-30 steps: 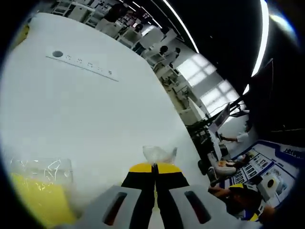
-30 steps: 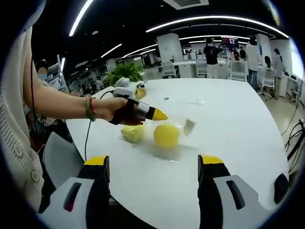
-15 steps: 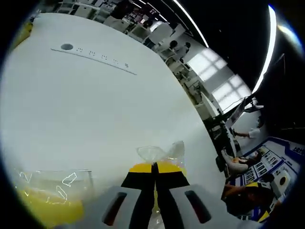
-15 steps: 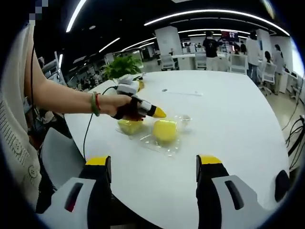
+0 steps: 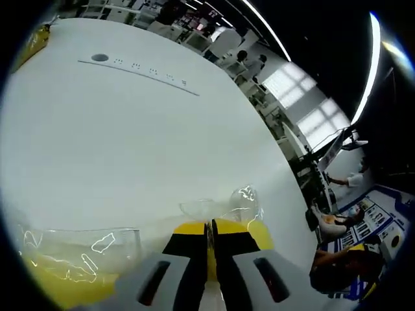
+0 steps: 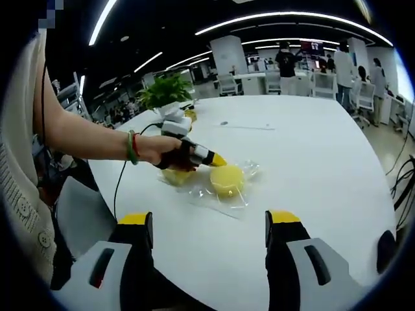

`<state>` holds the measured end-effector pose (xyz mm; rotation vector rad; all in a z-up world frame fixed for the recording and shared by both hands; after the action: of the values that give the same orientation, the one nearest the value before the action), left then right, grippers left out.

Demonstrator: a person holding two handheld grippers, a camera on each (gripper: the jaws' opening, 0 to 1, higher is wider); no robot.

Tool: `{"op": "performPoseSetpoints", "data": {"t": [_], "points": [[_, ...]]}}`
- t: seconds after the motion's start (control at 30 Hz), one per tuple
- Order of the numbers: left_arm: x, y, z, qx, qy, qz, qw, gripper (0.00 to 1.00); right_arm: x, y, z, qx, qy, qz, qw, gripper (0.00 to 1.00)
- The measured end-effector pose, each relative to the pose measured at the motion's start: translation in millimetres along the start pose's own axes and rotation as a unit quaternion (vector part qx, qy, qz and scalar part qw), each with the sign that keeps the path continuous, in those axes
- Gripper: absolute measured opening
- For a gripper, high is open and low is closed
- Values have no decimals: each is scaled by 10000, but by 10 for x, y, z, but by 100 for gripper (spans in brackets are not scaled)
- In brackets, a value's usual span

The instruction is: Compare the silicone blocks by pressing each to a similar depth, holding the contact briefly, and releasing to observe deformation and rebound differences across the visible hardness samples.

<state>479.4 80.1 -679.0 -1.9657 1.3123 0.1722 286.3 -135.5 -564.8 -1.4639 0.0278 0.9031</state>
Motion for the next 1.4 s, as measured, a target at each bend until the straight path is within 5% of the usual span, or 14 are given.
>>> {"op": "performPoseSetpoints", "data": {"t": [0.33, 0.67, 0.73, 0.83, 0.9, 1.0, 1.17, 1.4], "points": [[-248, -60, -123, 720, -173, -52, 9972, 18, -41, -92, 77, -5, 30, -189, 9998, 66], [-523, 184, -292, 1175, -125, 224, 9927, 37, -192, -165, 240, -104, 55, -418, 9991, 66], [-582, 148, -320, 1249, 30, -79, 9921, 28, -224, -172, 278, -128, 70, -444, 9989, 65], [-579, 93, -289, 774, 65, -132, 9969, 12, -279, -169, 323, -187, 78, -512, 9985, 65], [-637, 187, -186, 657, -587, 593, 9943, 19, -320, -160, 348, -161, 68, -512, 9985, 65], [-677, 237, -235, 846, -569, 355, 9942, 31, -375, -118, 347, -233, 166, -535, 9982, 65], [-546, 341, -106, 695, -713, 589, 9933, 20, -385, -13, 324, -67, 217, -449, 9987, 64], [-384, 207, -99, 383, -360, 293, 9982, 6, -379, 20, 273, -12, 320, -367, 9988, 63]]}}
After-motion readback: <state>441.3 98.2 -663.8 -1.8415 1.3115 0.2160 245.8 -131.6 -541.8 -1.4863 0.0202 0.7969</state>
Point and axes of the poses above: the point that each gripper's makers call its tool centre point, and the gripper's own axes: x roughly forward along the fingers, z roughly to its left, y roughly out of its underside, the point moved 8 cm from there along -x, roughly backward along the fingers, and after that the axes turned 8 degrees about y, right-handed, at the moved point
